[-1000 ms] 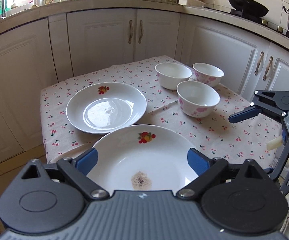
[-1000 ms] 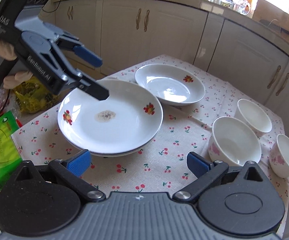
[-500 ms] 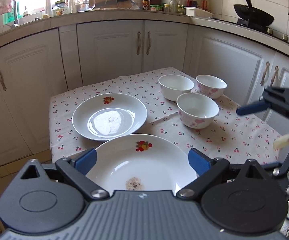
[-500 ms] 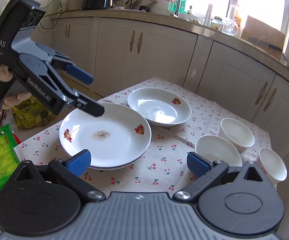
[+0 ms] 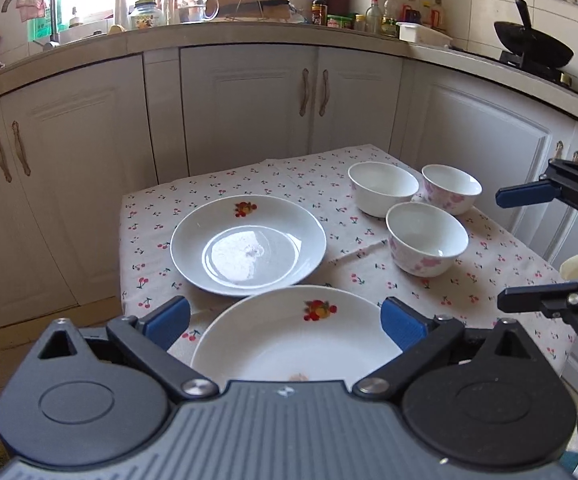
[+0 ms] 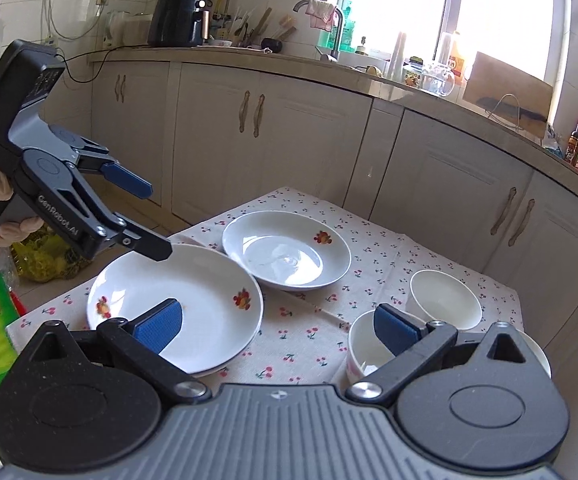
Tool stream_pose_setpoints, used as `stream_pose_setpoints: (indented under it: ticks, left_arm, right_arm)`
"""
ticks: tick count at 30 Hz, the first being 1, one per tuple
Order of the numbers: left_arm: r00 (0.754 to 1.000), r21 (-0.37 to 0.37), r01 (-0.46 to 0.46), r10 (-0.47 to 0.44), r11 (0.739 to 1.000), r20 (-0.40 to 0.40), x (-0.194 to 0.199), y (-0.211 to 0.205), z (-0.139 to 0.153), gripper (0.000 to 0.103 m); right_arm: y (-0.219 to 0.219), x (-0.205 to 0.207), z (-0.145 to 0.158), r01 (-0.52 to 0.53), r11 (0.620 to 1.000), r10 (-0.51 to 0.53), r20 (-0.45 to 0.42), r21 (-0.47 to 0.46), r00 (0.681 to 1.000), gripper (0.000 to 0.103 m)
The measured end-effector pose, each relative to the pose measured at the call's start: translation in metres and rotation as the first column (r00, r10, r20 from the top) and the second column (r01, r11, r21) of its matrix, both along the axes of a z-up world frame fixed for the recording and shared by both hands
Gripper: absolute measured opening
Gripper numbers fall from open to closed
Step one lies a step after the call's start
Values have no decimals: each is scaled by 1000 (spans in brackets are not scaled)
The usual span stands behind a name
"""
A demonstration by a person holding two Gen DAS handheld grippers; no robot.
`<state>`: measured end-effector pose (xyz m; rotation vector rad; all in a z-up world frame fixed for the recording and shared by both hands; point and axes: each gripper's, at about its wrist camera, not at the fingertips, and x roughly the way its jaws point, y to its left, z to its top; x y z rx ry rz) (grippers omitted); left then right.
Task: Organize plates and bowls
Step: 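Lift the flower-decal white plate with the left gripper and carry it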
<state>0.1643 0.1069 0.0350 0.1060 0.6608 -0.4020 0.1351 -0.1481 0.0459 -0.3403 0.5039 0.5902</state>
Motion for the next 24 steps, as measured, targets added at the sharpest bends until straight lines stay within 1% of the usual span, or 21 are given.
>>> stream_pose_setpoints:
  ticks: [3,5,8,12,15,19,24]
  left_arm:
    - [999,-26,14,-15,1000,-43,20,3,-1,101]
    - [998,-23,24,-25,999,-56,34,3,-3,101]
    - [997,-14,32,-33,999,-66,57,5,-6,100]
    - [996,3,27,-27,1000,-85,88,7,-13,100]
    - [994,9,18,-17,1000,-104,114,9,-19,100]
    - [990,-1,17,-17,1000,-143,147,10,-30,100]
    - [982,6,21,-19,1000,-187,180,8,-44,99]
  right_arm:
    - [0,20,0,-8,1000,8,-14,11,1000,103]
    - [1,36,0,-12,1000,12,-25,5,1000,103]
    - [6,59,-3,-16,999,16,-21,-36,1000,103]
    - [12,88,-8,-53,996,50,-42,-66,998,103]
    - [18,111,-14,-97,991,90,-79,-90,993,103]
    - [24,137,-26,-130,983,113,-130,-127,985,103]
    - [28,168,-40,-166,976,133,-212,-144,968,103]
